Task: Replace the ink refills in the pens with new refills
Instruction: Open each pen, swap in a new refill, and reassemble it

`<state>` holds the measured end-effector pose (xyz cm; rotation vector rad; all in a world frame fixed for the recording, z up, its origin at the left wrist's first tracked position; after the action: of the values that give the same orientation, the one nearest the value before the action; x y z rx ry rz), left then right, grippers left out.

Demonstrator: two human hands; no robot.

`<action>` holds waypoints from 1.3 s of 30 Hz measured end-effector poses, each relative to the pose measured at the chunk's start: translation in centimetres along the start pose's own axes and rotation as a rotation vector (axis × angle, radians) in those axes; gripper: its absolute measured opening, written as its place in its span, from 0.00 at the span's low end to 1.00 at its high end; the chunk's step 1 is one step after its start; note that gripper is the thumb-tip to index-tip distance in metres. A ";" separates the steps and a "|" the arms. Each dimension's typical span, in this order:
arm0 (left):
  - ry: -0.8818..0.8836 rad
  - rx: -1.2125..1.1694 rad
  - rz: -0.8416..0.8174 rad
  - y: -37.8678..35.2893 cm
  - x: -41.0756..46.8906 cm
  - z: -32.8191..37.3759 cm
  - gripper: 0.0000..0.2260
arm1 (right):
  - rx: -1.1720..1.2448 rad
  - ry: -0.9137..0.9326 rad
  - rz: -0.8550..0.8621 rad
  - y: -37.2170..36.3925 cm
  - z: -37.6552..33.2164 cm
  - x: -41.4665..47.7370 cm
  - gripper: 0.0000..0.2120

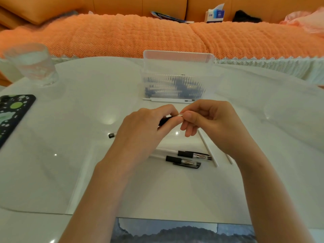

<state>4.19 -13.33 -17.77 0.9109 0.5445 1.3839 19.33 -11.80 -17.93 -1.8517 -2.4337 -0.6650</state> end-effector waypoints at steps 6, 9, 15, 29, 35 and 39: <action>0.026 -0.074 -0.053 0.0 0.0 -0.2 0.11 | 0.010 -0.013 -0.023 0.0 0.2 -0.1 0.06; 0.028 -0.063 -0.074 -0.1 0.0 -0.2 0.11 | 0.004 -0.012 -0.029 0.0 0.1 0.0 0.06; 0.037 -0.057 -0.078 0.2 0.0 -0.5 0.11 | 0.032 -0.012 -0.035 0.2 -0.1 -0.2 0.05; 0.173 -0.130 -0.095 1.1 0.3 -2.9 0.11 | -0.413 -0.190 -0.008 0.6 1.5 -0.7 0.03; 0.168 -0.167 -0.088 1.0 0.2 -2.8 0.08 | -0.506 -0.222 -0.196 -1.1 1.5 -0.8 0.06; 0.151 -0.163 -0.076 1.1 0.1 -2.6 0.07 | -0.419 -0.158 -0.105 -0.8 1.4 -0.5 0.09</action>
<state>1.52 -12.69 -18.33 0.6519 0.5659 1.4127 19.08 -11.93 -19.58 -1.9852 -2.6693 -1.1553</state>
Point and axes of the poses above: each hand's wrist, its own x-axis towards the middle knuckle, its own y-axis out of the back of the hand, z = x × y, the point moved 4 cm from there along x, towards the middle knuckle, and after that the axes turned 5 degrees about y, right-handed, at the moved point
